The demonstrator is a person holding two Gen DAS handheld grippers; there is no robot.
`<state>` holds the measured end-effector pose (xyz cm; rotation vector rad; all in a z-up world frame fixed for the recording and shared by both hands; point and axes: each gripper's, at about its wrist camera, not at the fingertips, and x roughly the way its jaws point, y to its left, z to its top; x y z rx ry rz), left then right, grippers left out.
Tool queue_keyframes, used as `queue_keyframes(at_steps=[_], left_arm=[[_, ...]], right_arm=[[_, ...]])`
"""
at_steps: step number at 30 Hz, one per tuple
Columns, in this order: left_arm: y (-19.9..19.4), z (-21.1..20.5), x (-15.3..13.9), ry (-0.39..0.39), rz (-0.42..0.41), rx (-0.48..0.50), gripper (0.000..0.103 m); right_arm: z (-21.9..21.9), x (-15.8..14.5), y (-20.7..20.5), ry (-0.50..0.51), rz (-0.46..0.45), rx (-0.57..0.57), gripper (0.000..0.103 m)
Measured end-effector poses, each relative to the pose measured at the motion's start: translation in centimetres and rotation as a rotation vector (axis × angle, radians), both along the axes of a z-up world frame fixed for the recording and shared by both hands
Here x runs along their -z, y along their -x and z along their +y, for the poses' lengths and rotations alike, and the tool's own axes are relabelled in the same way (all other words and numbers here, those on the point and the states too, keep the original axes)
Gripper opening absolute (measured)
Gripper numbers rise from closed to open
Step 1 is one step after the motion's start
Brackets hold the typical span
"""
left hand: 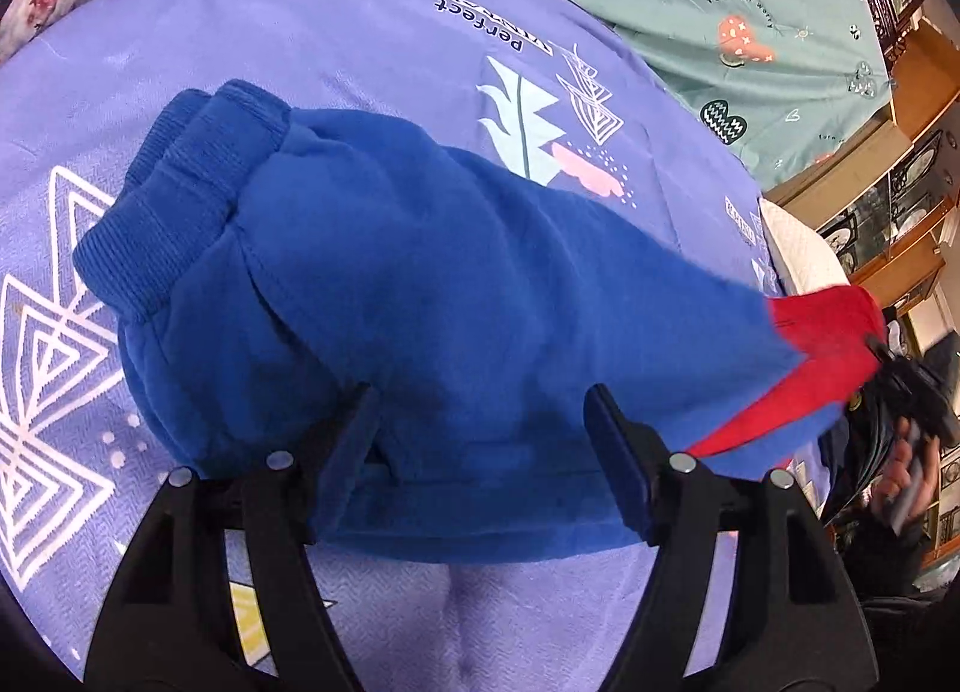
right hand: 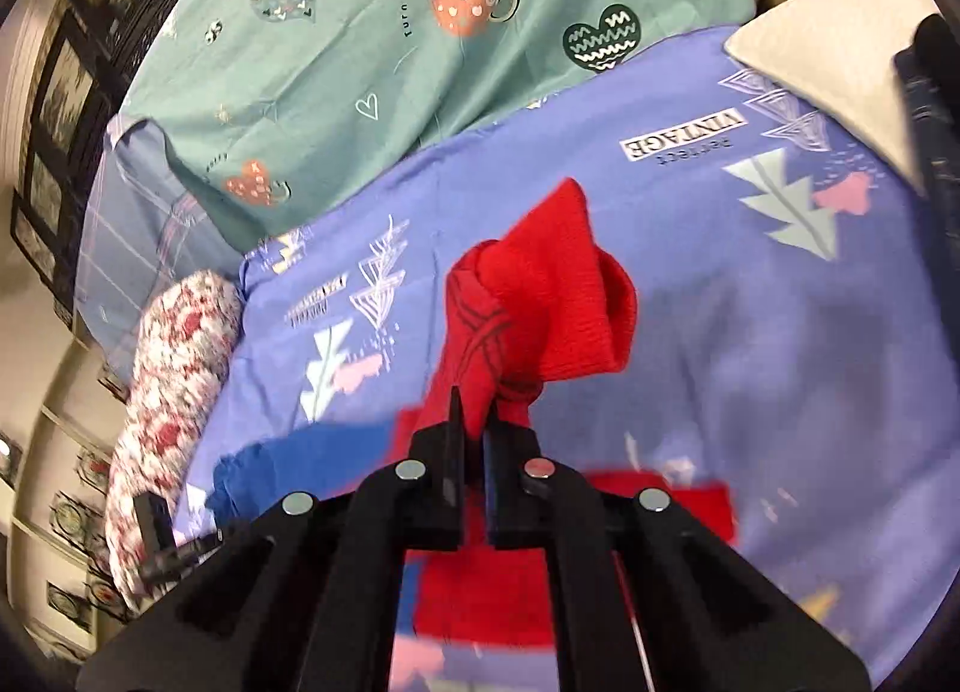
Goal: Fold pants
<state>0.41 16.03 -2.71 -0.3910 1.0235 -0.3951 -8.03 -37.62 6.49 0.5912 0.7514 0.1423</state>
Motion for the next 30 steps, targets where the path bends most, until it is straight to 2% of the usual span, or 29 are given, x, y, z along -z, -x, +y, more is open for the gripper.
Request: queue_keyframes(at_steps=[2, 6, 9, 11, 13, 15, 16, 17, 19, 20, 21, 22, 23, 24, 25, 26, 28, 30], left_arm=[[0.0, 0.0, 0.1, -0.003, -0.005, 0.004, 0.072], [-0.1, 0.4, 0.3, 0.004, -0.004, 0.008, 0.072], [-0.1, 0.2, 0.2, -0.015, -0.005, 0.012, 0.072], [0.1, 0.1, 0.1, -0.030, -0.007, 0.014, 0.072], [0.3, 0.2, 0.2, -0.029, -0.008, 0.012, 0.072], [0.5, 0.3, 0.1, -0.029, -0.007, 0.010, 0.072], [0.5, 0.2, -0.1, -0.035, -0.010, 0.012, 0.074], [0.6, -0.1, -0.2, -0.046, -0.015, 0.022, 0.079], [0.8, -0.9, -0.1, -0.097, -0.023, 0.045, 0.081], [0.9, -1.4, 0.1, -0.134, -0.029, 0.057, 0.081], [1.1, -1.7, 0.1, -0.161, -0.040, 0.067, 0.081], [1.4, -1.9, 0.2, -0.191, -0.050, 0.076, 0.080], [1.7, -1.9, 0.2, -0.209, -0.053, 0.082, 0.080], [2.0, -1.8, 0.3, -0.224, -0.050, 0.088, 0.080], [2.2, -1.6, 0.4, -0.237, -0.045, 0.087, 0.080], [2.5, -1.4, 0.4, -0.243, -0.040, 0.091, 0.080], [2.8, -1.0, -0.1, -0.256, -0.021, 0.090, 0.080], [3.0, -1.1, -1.1, -0.257, -0.027, 0.097, 0.080]], right_arm=[[0.1, 1.5, 1.8, 0.028, 0.078, 0.006, 0.004], [-0.4, 8.3, 3.0, 0.017, 0.298, 0.038, 0.004], [-1.2, 10.0, 2.9, -0.028, 0.330, 0.066, 0.009], [-1.4, 9.2, 3.3, -0.004, 0.313, 0.089, 0.028], [-1.5, 6.9, 4.0, 0.157, 0.264, 0.174, 0.034], [-1.4, 4.9, 4.7, 0.219, 0.196, 0.209, 0.034], [-1.4, 4.2, 4.9, 0.202, 0.148, 0.195, 0.034], [-0.7, 3.4, 4.9, 0.168, 0.083, 0.146, 0.034], [0.9, 3.3, 4.1, 0.163, 0.053, 0.071, 0.034], [1.6, 3.8, 3.5, 0.164, 0.067, 0.031, 0.034], [2.3, 5.2, 2.5, 0.191, 0.134, 0.004, 0.034], [2.5, 7.5, 1.5, 0.218, 0.252, 0.002, 0.034], [2.3, 9.2, 1.1, 0.202, 0.326, -0.004, 0.031], [1.6, 11.1, 1.0, 0.133, 0.385, -0.017, 0.027], [1.1, 11.2, 1.3, 0.114, 0.389, -0.013, 0.019], [1.0, 10.6, 1.5, 0.117, 0.403, -0.017, 0.018], [1.3, 8.7, 1.6, 0.133, 0.404, -0.013, 0.020], [2.7, 5.7, 0.7, 0.159, 0.308, -0.059, 0.025]])
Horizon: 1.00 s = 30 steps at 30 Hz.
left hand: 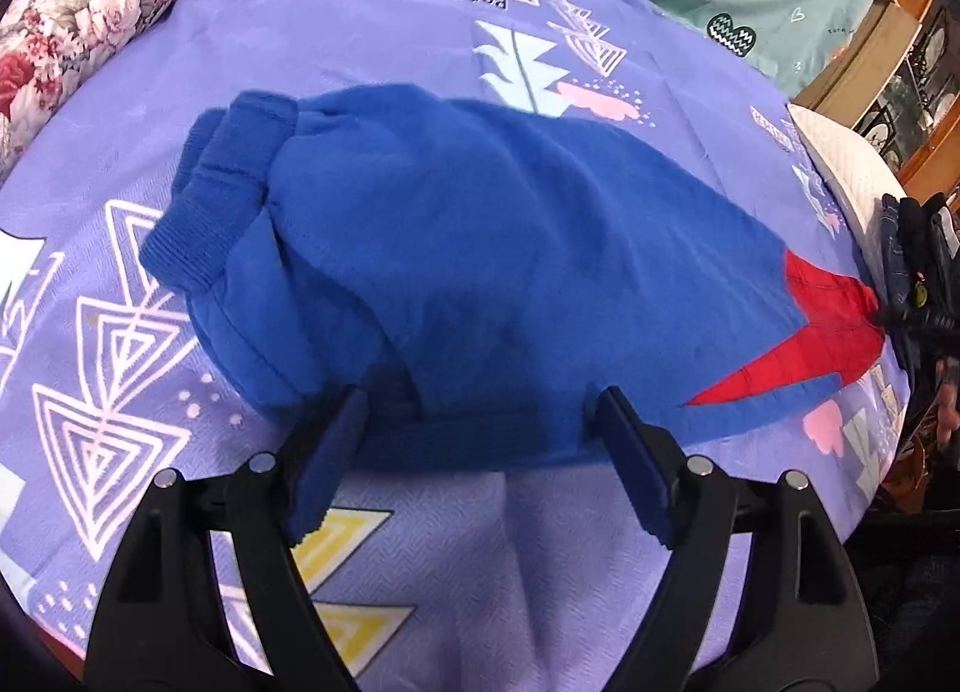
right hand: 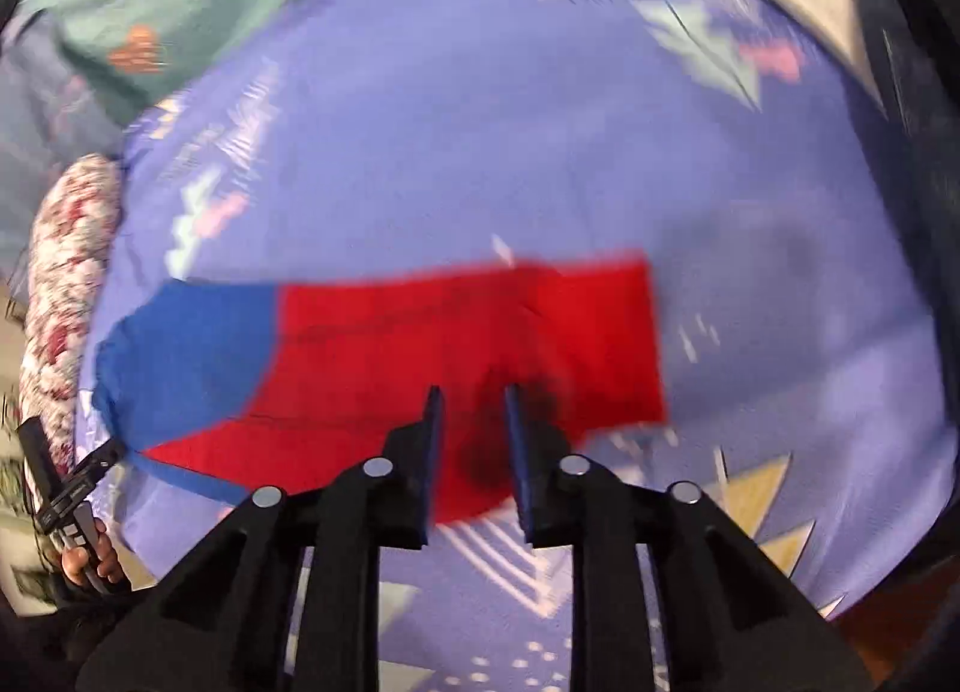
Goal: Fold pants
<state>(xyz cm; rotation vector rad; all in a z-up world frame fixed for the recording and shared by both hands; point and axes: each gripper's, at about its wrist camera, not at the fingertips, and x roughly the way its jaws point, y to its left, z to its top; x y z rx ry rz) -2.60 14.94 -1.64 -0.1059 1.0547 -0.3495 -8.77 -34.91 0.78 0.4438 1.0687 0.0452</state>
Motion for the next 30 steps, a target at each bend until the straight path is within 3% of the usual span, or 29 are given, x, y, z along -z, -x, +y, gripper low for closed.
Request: queue_keyframes(at_steps=[2, 6, 11, 14, 16, 21, 24, 30], left_arm=[[0.3, -0.7, -2.2, 0.008, -0.079, 0.031, 0.081], [-1.1, -2.8, -4.0, 0.003, -0.182, 0.047, 0.089], [-4.4, -2.7, -0.3, 0.010, -0.114, -0.014, 0.089], [-5.0, -1.2, 2.1, 0.043, -0.049, -0.043, 0.089], [-4.7, -0.3, 2.1, 0.099, -0.062, -0.048, 0.089], [-4.7, -0.6, 2.5, 0.088, -0.063, -0.035, 0.089], [-4.6, -0.2, 2.6, 0.110, -0.062, -0.039, 0.089], [-4.5, -0.2, 2.5, 0.110, -0.065, -0.041, 0.089]], right_arm=[[2.3, -2.7, -1.9, -0.013, -0.070, -0.097, 0.036], [11.0, -5.2, -10.0, -0.146, -0.128, -0.370, 0.036], [22.2, -0.9, -20.4, -0.229, 0.007, -0.576, 0.036], [24.5, 2.0, -22.9, -0.223, 0.081, -0.604, 0.037], [25.2, 3.6, -24.3, -0.257, 0.133, -0.615, 0.037], [24.8, 3.0, -23.6, -0.397, 0.181, -0.693, 0.039], [25.3, 3.1, -22.9, -0.482, 0.255, -0.748, 0.041], [26.5, 4.9, -22.1, -0.413, 0.338, -0.751, 0.041]])
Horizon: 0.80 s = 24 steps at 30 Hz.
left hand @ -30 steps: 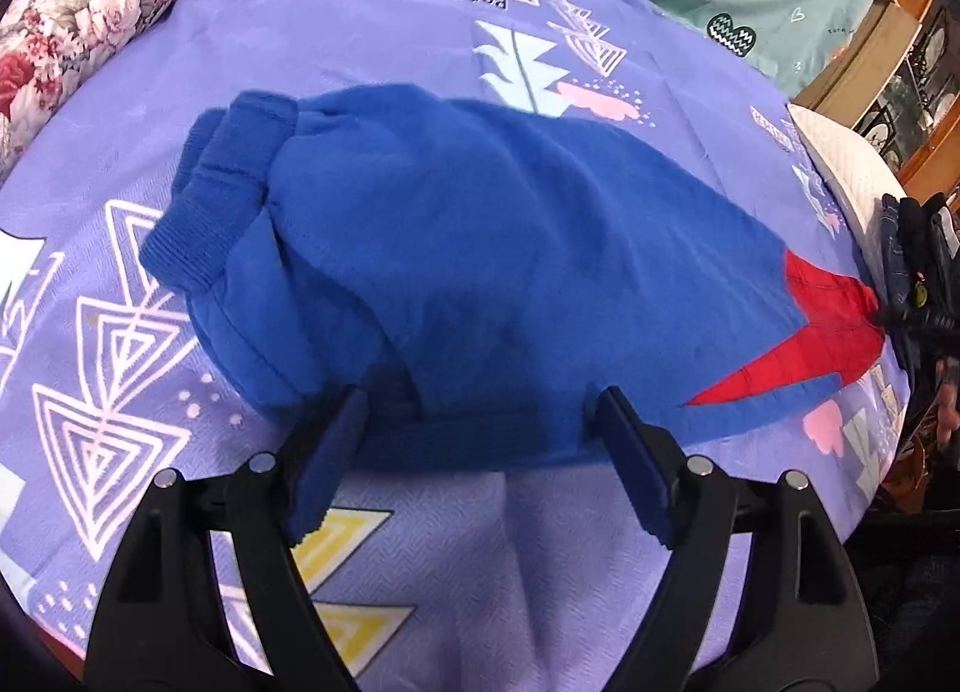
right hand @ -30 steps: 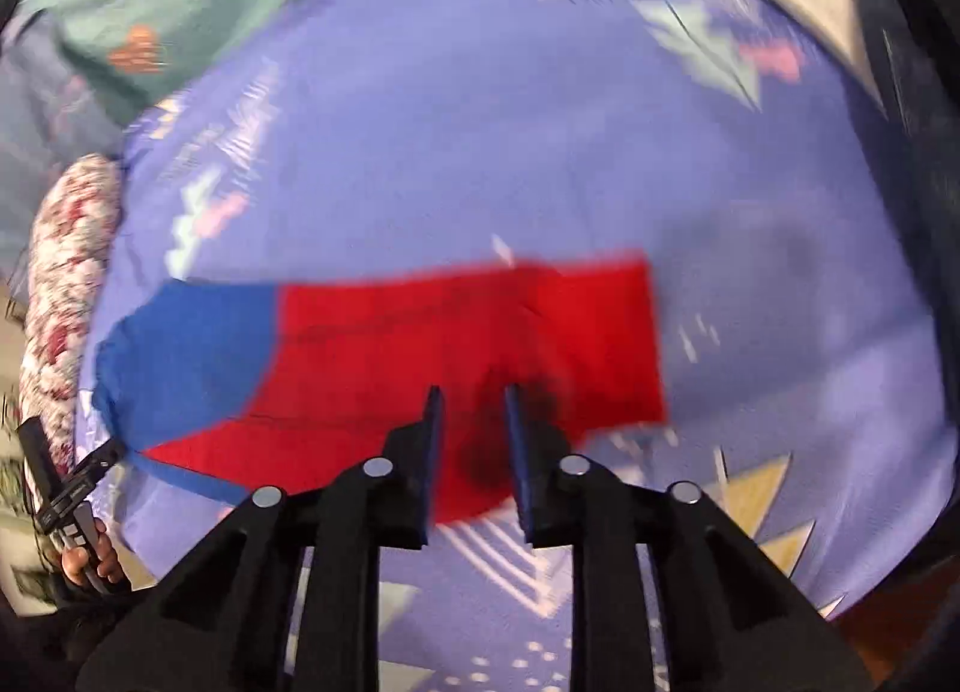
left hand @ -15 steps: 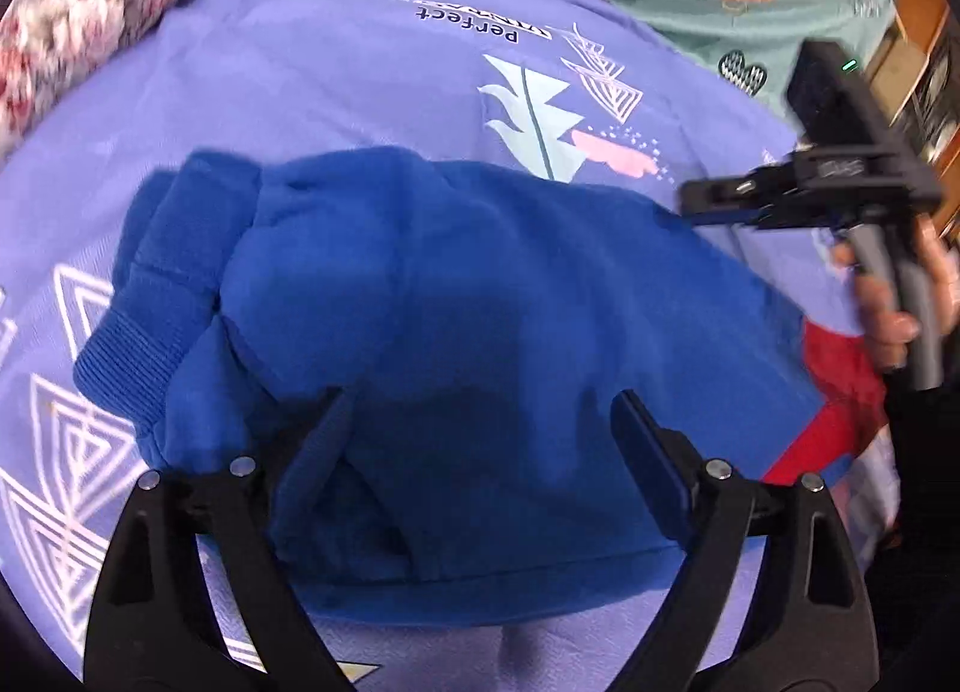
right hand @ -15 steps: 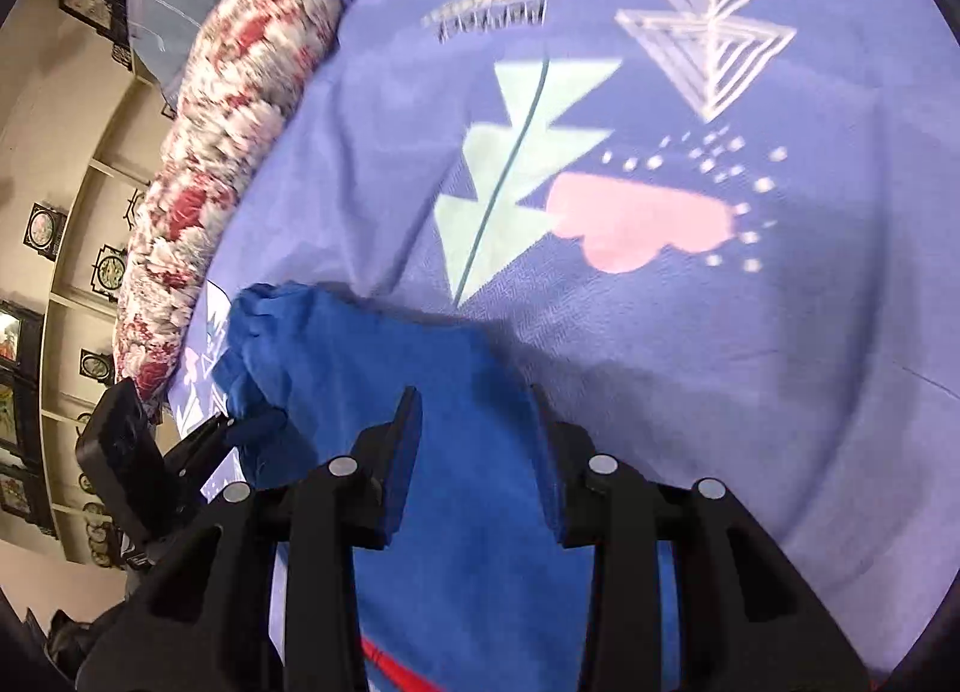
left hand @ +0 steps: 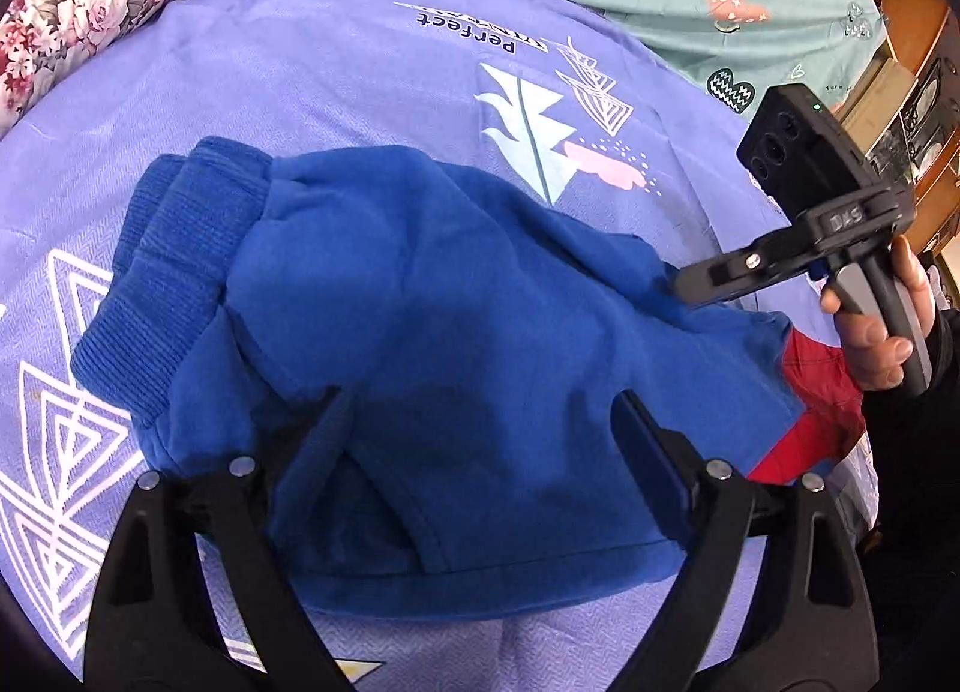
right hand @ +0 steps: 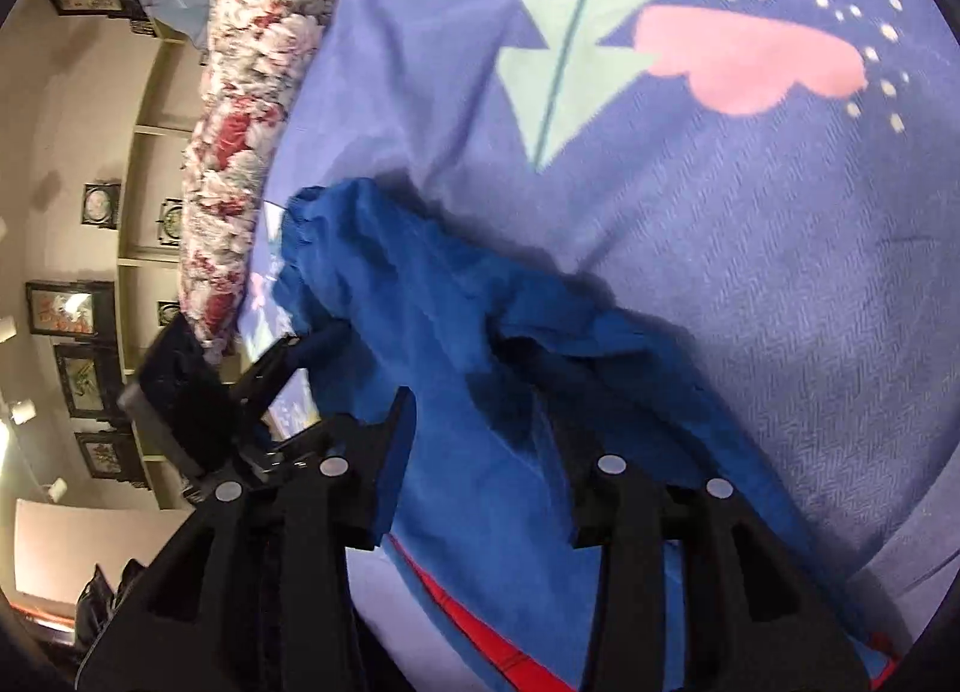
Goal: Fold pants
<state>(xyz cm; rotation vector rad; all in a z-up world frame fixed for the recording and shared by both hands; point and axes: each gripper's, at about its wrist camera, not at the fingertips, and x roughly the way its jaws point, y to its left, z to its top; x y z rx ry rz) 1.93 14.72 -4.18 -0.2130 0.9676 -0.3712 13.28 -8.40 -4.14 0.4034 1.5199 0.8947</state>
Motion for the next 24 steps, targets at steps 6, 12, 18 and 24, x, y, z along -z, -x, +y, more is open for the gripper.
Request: queue_keyframes(at_steps=[6, 12, 18, 24], left_arm=[[0.0, -0.1, 0.0, 0.000, 0.000, 0.000, 0.089], [-0.1, -0.1, 0.1, -0.002, 0.002, -0.001, 0.089], [0.0, -0.5, 0.2, -0.043, 0.000, 0.008, 0.089], [0.2, -0.5, 0.2, -0.066, -0.006, 0.013, 0.089]], right_arm=[[-1.5, -0.4, -0.5, 0.108, -0.110, 0.080, 0.042], [-0.2, 0.5, -1.9, -0.062, -0.060, 0.122, 0.042], [-0.1, 1.3, -3.6, 0.031, -0.184, 0.206, 0.008], [-3.9, -1.6, -4.8, 0.148, -0.306, 0.297, 0.034]])
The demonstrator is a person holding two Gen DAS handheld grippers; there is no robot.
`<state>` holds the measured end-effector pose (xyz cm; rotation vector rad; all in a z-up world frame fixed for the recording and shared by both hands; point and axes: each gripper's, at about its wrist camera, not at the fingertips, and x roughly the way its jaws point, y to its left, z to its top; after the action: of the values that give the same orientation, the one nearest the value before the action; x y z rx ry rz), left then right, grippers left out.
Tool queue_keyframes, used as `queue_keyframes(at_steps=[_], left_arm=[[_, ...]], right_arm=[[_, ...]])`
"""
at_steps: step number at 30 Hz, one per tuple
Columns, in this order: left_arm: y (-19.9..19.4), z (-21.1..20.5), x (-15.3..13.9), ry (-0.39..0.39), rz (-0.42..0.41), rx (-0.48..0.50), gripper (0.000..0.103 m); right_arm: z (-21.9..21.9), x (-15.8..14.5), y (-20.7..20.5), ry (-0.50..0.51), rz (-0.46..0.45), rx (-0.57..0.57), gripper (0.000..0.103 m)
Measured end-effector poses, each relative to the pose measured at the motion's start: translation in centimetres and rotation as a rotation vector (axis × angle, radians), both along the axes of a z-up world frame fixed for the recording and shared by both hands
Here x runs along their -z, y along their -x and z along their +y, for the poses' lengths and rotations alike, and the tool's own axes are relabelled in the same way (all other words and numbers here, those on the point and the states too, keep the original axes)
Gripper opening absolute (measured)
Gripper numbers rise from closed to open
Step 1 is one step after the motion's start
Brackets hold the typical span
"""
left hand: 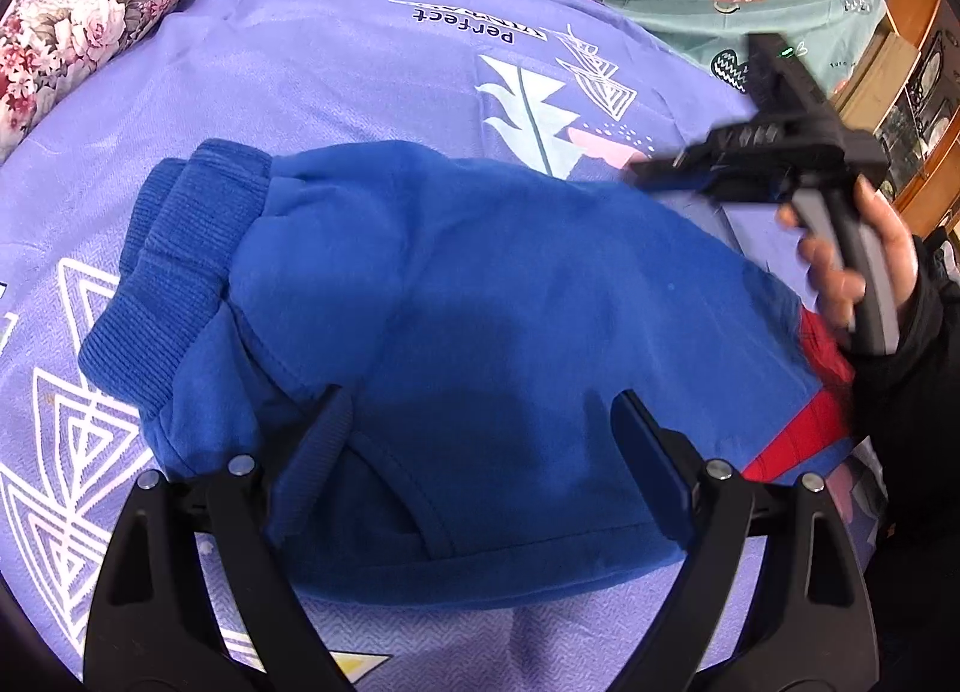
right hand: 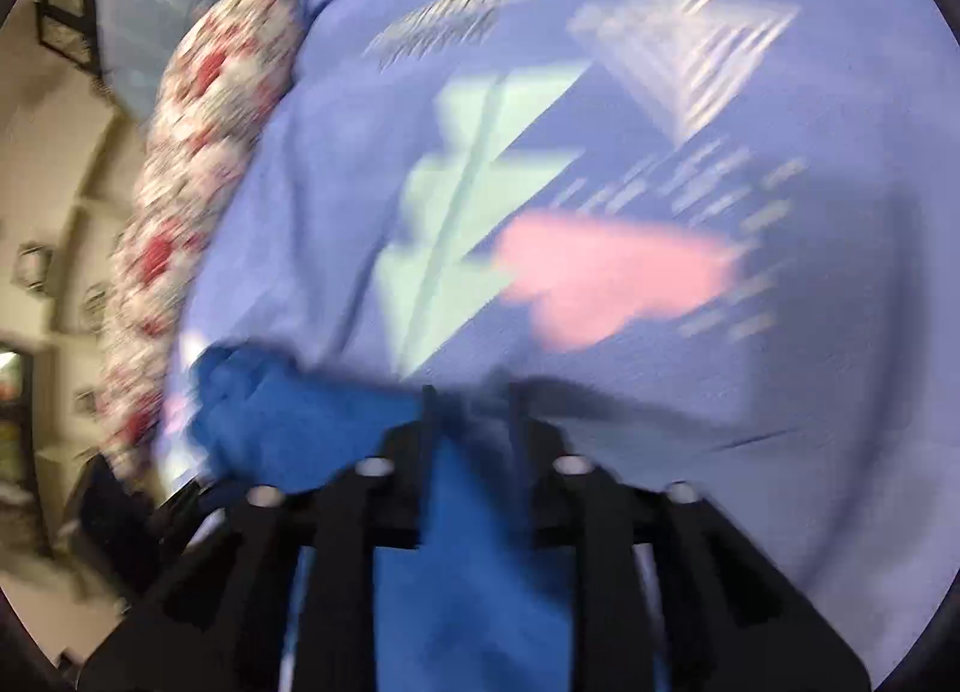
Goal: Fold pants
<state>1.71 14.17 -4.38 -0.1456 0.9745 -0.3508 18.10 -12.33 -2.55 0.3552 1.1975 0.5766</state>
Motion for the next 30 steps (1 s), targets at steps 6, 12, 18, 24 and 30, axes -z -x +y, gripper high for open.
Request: queue_keyframes(at_steps=[6, 12, 18, 24, 30], left_arm=[[1.6, -0.2, -1.8, -0.017, -0.041, 0.016, 0.089], [1.2, 1.6, 0.4, -0.128, 0.012, -0.049, 0.095], [2.1, 0.5, -1.7, -0.100, 0.011, -0.044, 0.095], [2.9, -1.6, -4.3, -0.017, -0.077, 0.003, 0.096], [2.1, -4.1, -3.0, 0.016, -0.030, 0.039, 0.096]], right_arm=[[-2.4, -4.6, 5.2, -0.099, -0.034, -0.054, 0.035], [-1.9, 2.0, 11.3, 0.077, 0.042, 0.014, 0.033], [-10.4, -3.1, 18.5, -0.009, -0.197, 0.240, 0.040], [-23.0, -3.4, 28.9, 0.059, -0.137, 0.621, 0.049], [-27.2, 1.7, 32.7, -0.109, 0.027, 0.761, 0.059]])
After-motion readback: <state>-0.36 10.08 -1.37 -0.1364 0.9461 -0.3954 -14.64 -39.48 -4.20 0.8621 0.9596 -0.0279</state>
